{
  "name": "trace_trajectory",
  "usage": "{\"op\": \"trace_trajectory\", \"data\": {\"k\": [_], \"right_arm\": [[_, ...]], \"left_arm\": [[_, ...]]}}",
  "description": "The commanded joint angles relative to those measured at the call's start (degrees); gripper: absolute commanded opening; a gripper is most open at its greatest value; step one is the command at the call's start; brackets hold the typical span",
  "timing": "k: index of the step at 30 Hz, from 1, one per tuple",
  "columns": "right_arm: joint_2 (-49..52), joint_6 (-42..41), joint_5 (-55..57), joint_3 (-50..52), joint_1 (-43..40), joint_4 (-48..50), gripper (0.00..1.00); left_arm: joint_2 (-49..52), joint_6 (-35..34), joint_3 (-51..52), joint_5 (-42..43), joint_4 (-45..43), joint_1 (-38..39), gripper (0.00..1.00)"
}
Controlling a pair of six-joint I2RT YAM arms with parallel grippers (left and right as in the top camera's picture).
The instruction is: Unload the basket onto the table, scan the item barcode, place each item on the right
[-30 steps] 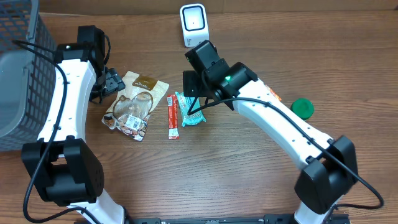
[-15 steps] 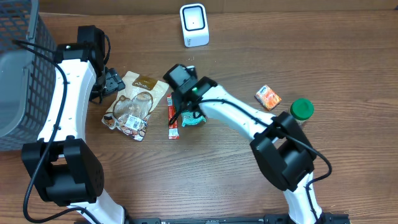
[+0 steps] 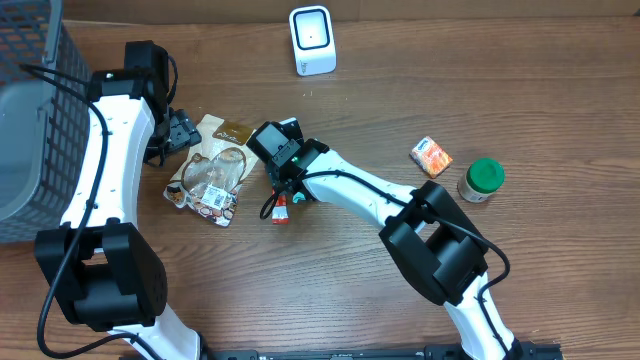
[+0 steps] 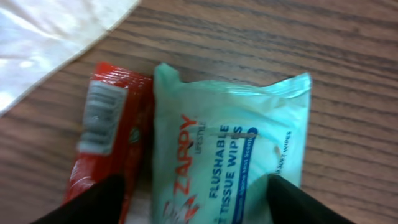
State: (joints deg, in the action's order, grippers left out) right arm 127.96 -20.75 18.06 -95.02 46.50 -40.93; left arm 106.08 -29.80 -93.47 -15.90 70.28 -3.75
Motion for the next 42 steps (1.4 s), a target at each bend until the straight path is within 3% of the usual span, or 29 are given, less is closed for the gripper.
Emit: {"op": "trace_trajectory", "data": {"k": [1, 6, 7, 8, 13, 19, 26, 31, 42], "right_arm": [[3.65, 0.24, -0.39, -0.2, -0.11, 0.11, 0.65], [3.74, 0.2, -4.81, -0.26, -0.42, -0.37, 0.38], [3.58, 0.07, -5.73, -0.28, -0.76, -0.52, 0.24], [3.39, -0.28, -6.27, -0.33, -1.07, -0.76, 0.16], [-0.37, -0.5, -11.3, -0.37, -3.85, -1.38, 0.04], [-8.7, -1.77, -25.86, -0.37, -10.32, -1.84, 0.04], [-9.84, -1.95, -54.77, 1.25, -20.85, -1.33, 0.04], [-9.01, -1.97, -59.17, 6.47, -23.52, 1.84, 0.04], [-8.98, -11.19, -71.32, 18.62, -24.65, 23.34, 0.04]], "left_arm": [[-0.46, 0.02, -0.98, -0.59, -0.07, 0.39, 1.0], [-0.46, 0.02, -0.98, -0.61, -0.07, 0.39, 1.0], [-0.46, 0.02, -0.98, -0.59, -0.07, 0.39, 1.0], [-0.46, 0.02, -0.98, -0.61, -0.07, 0.39, 1.0], [-0.46, 0.04, -0.98, -0.61, -0.07, 0.39, 1.0], [-0.46, 0.04, -0.98, -0.59, -0.07, 0.39, 1.0], [-0.46, 0.02, -0.98, -0.59, -0.07, 0.39, 1.0], [-0.46, 0.02, -0.98, -0.59, -0.07, 0.39, 1.0], [-0.46, 0.02, -0.98, -0.59, -0.07, 0.39, 1.0]]}}
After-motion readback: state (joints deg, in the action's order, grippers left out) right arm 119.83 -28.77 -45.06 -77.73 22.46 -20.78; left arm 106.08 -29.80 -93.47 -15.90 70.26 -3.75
